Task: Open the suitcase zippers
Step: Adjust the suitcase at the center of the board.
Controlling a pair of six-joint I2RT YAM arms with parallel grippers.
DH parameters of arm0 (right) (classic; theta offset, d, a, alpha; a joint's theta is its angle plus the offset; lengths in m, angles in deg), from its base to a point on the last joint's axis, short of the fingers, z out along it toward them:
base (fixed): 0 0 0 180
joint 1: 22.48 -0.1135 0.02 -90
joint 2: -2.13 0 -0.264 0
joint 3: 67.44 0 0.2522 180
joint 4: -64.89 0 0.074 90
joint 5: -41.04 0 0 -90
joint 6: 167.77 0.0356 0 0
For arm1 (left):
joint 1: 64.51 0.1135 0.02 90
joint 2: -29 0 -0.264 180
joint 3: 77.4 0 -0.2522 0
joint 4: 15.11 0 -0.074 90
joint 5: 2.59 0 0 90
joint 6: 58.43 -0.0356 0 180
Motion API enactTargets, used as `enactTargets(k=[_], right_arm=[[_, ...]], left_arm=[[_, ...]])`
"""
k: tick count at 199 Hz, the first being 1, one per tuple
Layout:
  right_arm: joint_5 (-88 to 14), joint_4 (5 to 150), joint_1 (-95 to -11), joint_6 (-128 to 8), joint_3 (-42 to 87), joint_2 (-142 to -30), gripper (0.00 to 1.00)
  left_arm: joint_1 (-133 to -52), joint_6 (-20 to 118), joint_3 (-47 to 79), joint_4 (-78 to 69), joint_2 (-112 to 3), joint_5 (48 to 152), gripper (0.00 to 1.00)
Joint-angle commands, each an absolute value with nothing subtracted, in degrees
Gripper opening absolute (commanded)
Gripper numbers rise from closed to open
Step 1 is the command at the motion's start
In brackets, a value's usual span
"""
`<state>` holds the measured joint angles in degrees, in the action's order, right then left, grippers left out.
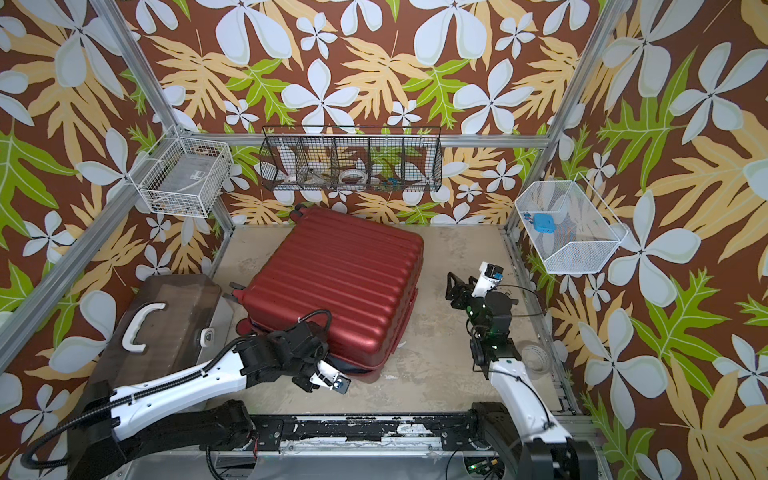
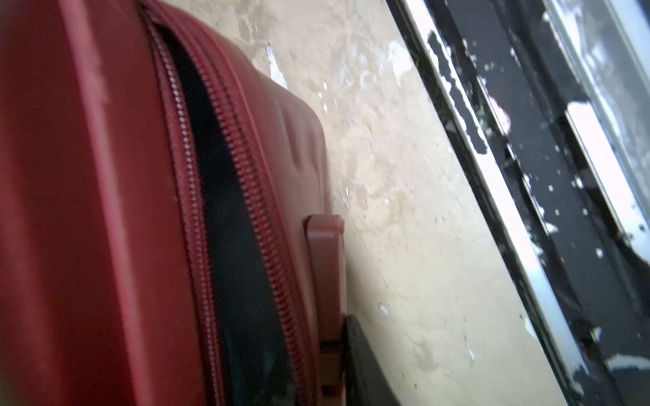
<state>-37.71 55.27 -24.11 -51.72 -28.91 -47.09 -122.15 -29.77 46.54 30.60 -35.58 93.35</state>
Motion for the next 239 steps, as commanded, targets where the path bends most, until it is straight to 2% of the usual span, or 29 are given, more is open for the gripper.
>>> enactTargets(k=[1,7,12,32,39,51,72,89,122,144,164,174,181,188,205,239], right_arm=[[-40.9,71.2,-27.7,-53.4,-27.8,-39.0,0.76],[-39.4,73.8,-27.9,-51.9,-27.3,-37.2,0.75],[-37.9,75.7,-27.9,-50.5,-27.1,-35.8,0.75],[-32.0,82.9,-28.0,-47.4,-26.0,-32.2,0.74],[-30.4,86.3,-27.9,-47.0,-25.2,-31.7,0.73],[-27.8,91.8,-27.9,-47.5,-23.1,-31.3,0.72],[-23.4,99.4,-27.9,-48.9,-21.0,-29.0,0.7],[-21.7,103.1,-27.9,-47.9,-20.8,-25.0,0.67],[-16.3,106.3,-27.9,-42.5,-22.2,-18.0,0.67],[-12.8,107.9,-28.0,-37.3,-23.3,-16.5,0.69],[-11.9,107.9,-27.9,-34.7,-23.6,-17.1,0.75],[-11.0,106.5,-28.0,-34.0,-23.2,-18.3,0.87],[-10.4,105.5,-28.0,-33.5,-22.5,-19.5,0.96],[-9.8,104.4,-27.9,-33.2,-21.6,-21.0,1.0],[-8.8,103.0,-27.9,-34.4,-18.0,-24.8,1.0],[-10.6,105.9,-28.4,-41.6,-8.9,-31.5,1.0]], left_arm=[[-126.7,-25.8,41.9,9.9,-40.8,94.1,0.0],[-128.1,-24.6,39.8,9.2,-43.1,93.8,0.0],[-129.2,-23.6,37.9,8.9,-45.0,93.7,0.06],[-132.8,-19.9,30.1,9.5,-51.0,94.3,0.44],[-134.0,-18.7,27.7,9.7,-52.2,94.5,0.54],[-135.9,-17.4,24.4,10.7,-53.4,95.4,0.65],[-137.7,-16.0,22.0,12.6,-52.4,95.6,0.75],[-137.7,-15.9,23.6,13.7,-50.3,93.7,0.77],[-135.2,-20.8,28.8,18.7,-42.8,92.3,0.79],[-125.9,-17.9,23.3,25.7,-38.3,100.7,0.82],[-114.5,-13.9,18.8,30.6,-33.0,110.6,0.94],[-109.1,-13.0,18.7,32.0,-29.8,111.8,0.98],[-105.2,-11.4,19.5,31.8,-27.4,111.5,1.0],[-101.6,-10.1,20.3,32.2,-25.2,110.4,1.0],[-94.8,-12.7,20.5,40.6,-22.7,108.4,1.0],[-90.5,-21.4,20.8,56.5,-20.7,96.8,0.99]])
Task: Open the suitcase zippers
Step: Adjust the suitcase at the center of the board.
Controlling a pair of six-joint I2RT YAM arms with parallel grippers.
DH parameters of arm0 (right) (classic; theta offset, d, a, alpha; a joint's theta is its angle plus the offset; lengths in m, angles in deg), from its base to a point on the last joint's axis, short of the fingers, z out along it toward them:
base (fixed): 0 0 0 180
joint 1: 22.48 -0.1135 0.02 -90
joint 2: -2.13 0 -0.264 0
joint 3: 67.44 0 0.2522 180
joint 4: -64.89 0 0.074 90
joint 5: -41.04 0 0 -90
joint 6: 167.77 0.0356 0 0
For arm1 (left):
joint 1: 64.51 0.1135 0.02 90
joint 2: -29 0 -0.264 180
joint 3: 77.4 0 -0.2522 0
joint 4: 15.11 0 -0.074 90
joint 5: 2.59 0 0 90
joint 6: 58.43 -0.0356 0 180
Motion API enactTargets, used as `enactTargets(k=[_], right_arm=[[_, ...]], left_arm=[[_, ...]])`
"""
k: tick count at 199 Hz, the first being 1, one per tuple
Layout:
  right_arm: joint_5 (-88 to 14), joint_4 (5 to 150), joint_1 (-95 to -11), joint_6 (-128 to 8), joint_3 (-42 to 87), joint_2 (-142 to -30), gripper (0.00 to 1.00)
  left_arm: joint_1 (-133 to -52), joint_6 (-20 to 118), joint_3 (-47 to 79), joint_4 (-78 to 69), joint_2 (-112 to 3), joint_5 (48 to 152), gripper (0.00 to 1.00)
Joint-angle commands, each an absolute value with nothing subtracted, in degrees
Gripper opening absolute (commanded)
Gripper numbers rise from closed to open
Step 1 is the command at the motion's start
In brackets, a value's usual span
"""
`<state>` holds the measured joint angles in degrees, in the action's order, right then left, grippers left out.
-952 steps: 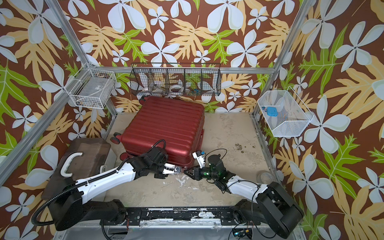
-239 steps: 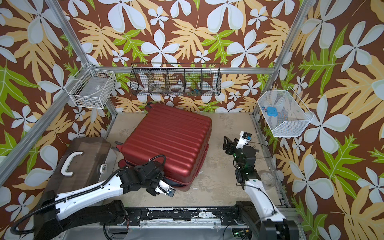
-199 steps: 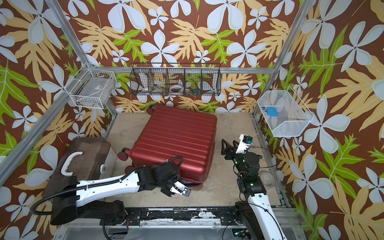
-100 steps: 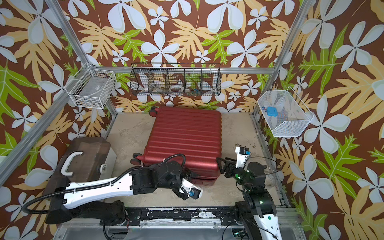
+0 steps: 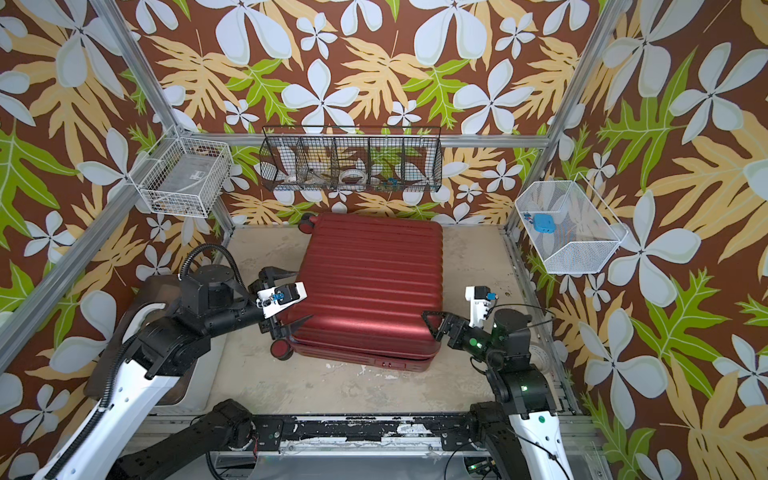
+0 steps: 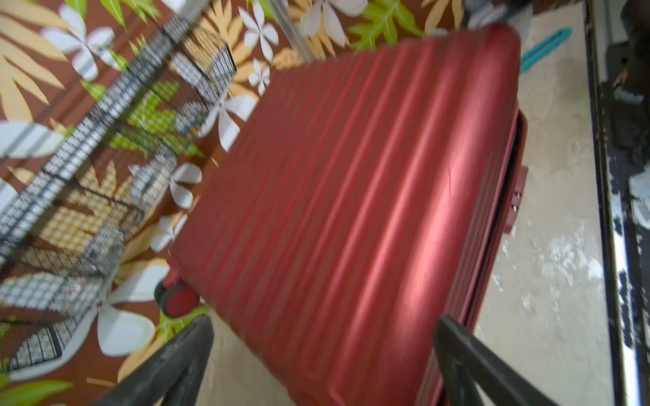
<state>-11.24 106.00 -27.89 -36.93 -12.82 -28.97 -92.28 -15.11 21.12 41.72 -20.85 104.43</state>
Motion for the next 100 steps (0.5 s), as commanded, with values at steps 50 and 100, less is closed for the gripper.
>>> enactTargets(k=[50,100], right_arm=[[-14.4,109.3,-29.0,-45.6,-2.7,-32.3,0.99],[-14.4,109.8,-29.0,-47.5,-2.7,-30.7,0.98]], left_arm=[[-82.0,-36.8,17.0,63.1,-27.2,88.8,0.98],[-67.1,-54.0,13.8,66.6,-38.7,95.5,0.94]])
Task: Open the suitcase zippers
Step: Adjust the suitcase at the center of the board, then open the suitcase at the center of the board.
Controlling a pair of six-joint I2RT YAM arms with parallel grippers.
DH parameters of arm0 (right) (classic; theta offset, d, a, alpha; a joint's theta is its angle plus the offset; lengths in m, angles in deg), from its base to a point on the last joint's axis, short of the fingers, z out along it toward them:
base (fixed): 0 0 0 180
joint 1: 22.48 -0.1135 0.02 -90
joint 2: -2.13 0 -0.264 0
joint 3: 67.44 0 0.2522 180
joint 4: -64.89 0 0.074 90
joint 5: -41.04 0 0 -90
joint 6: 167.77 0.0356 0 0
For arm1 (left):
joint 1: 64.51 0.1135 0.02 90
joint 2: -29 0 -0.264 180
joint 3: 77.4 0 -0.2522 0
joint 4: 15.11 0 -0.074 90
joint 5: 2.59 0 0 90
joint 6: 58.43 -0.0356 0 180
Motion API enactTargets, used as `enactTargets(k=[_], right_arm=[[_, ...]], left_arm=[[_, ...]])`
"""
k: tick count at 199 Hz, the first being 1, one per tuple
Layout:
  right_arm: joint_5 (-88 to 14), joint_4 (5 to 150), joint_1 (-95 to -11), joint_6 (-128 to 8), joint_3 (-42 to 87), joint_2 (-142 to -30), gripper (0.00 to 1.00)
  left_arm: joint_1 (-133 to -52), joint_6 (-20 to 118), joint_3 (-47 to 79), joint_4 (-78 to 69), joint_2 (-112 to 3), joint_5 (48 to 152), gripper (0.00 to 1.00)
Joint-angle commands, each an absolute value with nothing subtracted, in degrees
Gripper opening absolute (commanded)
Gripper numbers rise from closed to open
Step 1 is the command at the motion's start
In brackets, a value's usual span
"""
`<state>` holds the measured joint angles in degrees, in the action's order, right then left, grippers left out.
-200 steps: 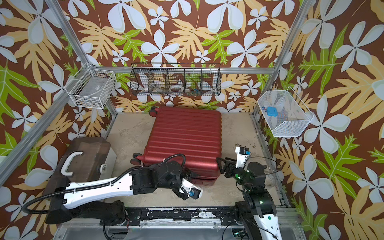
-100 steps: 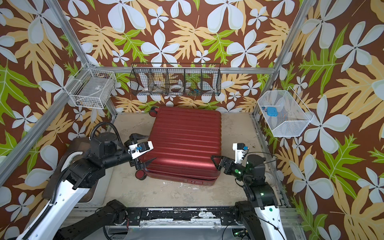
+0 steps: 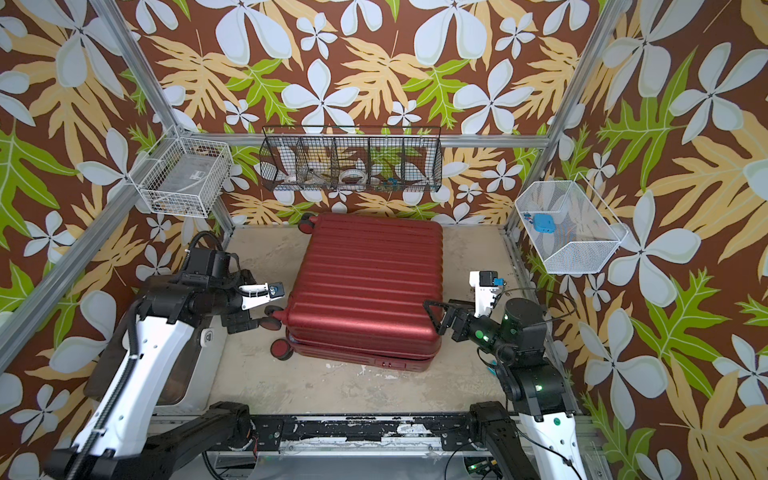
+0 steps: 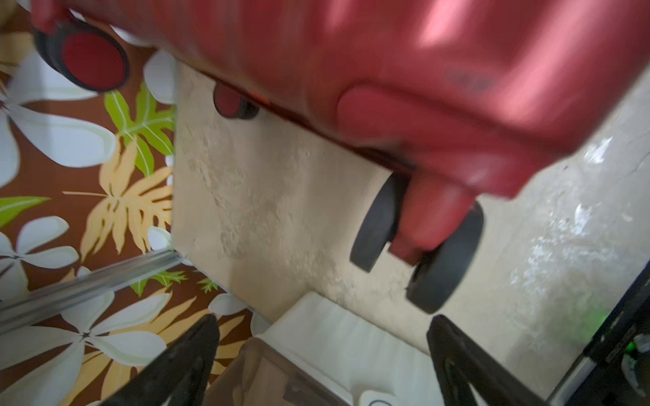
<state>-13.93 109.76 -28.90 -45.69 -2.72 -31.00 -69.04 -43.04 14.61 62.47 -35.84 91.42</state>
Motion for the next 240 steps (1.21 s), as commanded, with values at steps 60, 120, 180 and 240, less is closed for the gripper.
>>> enactTargets(k=[60,120,180,240], right_arm=[[-14.5,109.4,-29.0,-48.2,-2.7,-31.5,0.98],[-14.9,110.2,-29.0,-49.4,-2.3,-32.3,0.97],[-14.9,109.8,-29.1,-50.1,-1.9,-33.5,0.97],[-14.9,110.0,-29.6,-51.6,-1.7,-33.4,0.97]], left_arm=[[-67.2,-64.3,16.2,71.2,-41.3,105.9,0.95],[-67.8,-64.1,22.3,65.4,-40.1,107.7,0.91],[-67.9,-63.0,22.5,63.2,-41.9,111.7,0.66],[-67.9,-63.6,22.5,62.6,-40.7,111.7,0.21]])
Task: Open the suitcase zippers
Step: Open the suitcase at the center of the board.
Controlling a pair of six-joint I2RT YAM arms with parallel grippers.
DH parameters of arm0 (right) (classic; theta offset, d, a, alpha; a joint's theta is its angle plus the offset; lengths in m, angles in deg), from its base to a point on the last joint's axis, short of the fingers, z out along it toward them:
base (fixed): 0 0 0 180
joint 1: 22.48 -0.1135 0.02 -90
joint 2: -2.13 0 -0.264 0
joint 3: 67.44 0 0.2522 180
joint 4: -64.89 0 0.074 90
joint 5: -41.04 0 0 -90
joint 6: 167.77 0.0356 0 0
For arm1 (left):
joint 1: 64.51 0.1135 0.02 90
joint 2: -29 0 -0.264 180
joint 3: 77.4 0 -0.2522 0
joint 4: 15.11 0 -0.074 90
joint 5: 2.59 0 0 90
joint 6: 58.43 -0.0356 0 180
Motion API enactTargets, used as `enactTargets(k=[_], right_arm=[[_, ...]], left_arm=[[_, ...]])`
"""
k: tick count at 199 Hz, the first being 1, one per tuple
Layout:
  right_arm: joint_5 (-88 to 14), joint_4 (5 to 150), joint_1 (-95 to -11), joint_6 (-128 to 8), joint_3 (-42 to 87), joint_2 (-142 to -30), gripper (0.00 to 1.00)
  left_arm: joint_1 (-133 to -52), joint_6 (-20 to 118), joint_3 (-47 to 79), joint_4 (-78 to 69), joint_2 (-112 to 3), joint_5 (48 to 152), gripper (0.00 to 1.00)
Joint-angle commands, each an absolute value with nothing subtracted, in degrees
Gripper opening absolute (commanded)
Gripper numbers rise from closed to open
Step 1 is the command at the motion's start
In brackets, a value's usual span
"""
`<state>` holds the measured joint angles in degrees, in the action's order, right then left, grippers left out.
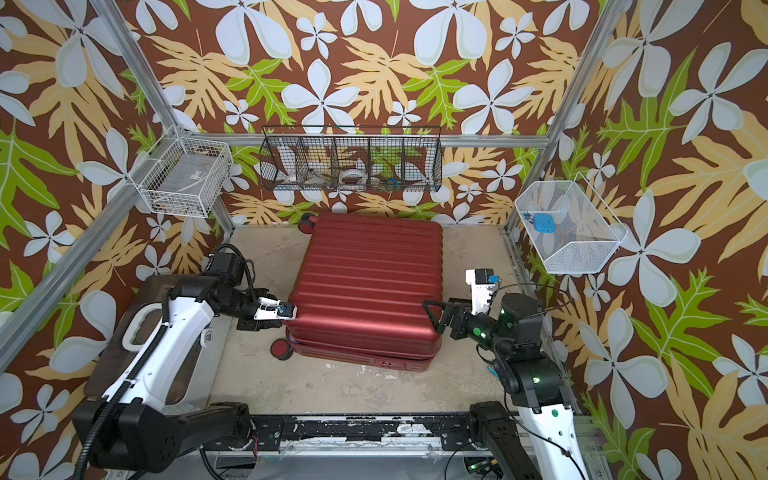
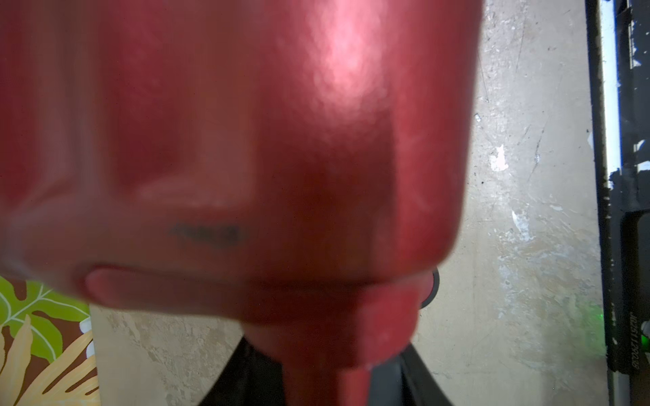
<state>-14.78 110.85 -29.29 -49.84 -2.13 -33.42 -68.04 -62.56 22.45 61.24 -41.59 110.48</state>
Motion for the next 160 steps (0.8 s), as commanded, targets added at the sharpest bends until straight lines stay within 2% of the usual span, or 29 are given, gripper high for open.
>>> enactTargets(k=[1,25,66,82,87,112,137,160], right_arm=[[-14.9,110.0,-29.6,-51.6,-1.6,-33.4,0.97],[-17.5,111.1,-30.4,-54.7,0.7,-33.3,0.97],[-22.3,112.6,-33.7,-64.6,6.7,-32.9,0.96],[-24.7,111.0,-34.9,-69.7,6.9,-31.0,0.96],[-25.2,110.2,-35.2,-71.4,6.5,-30.3,1.0],[-27.7,106.9,-37.0,-79.6,4.5,-28.0,1.0],[-28.2,103.2,-38.5,-85.1,3.9,-28.3,1.0],[-29.2,99.6,-39.8,-89.3,4.1,-29.8,1.0]], left_arm=[[-67.9,-63.6,22.5,62.6,-40.7,111.8,0.2],[-67.9,-62.9,21.4,61.9,-38.6,113.4,0.0],[-67.9,-54.6,19.0,53.6,-33.7,119.9,0.0],[-67.9,-47.4,18.8,46.7,-32.1,122.0,0.0],[-67.9,-44.8,18.8,44.1,-31.7,122.5,0.0],[-67.9,-30.6,18.0,31.0,-30.9,123.9,0.0],[-67.9,-14.9,18.8,15.0,-30.4,121.7,0.0],[-67.9,-6.1,19.9,3.0,-31.0,116.6,0.0]])
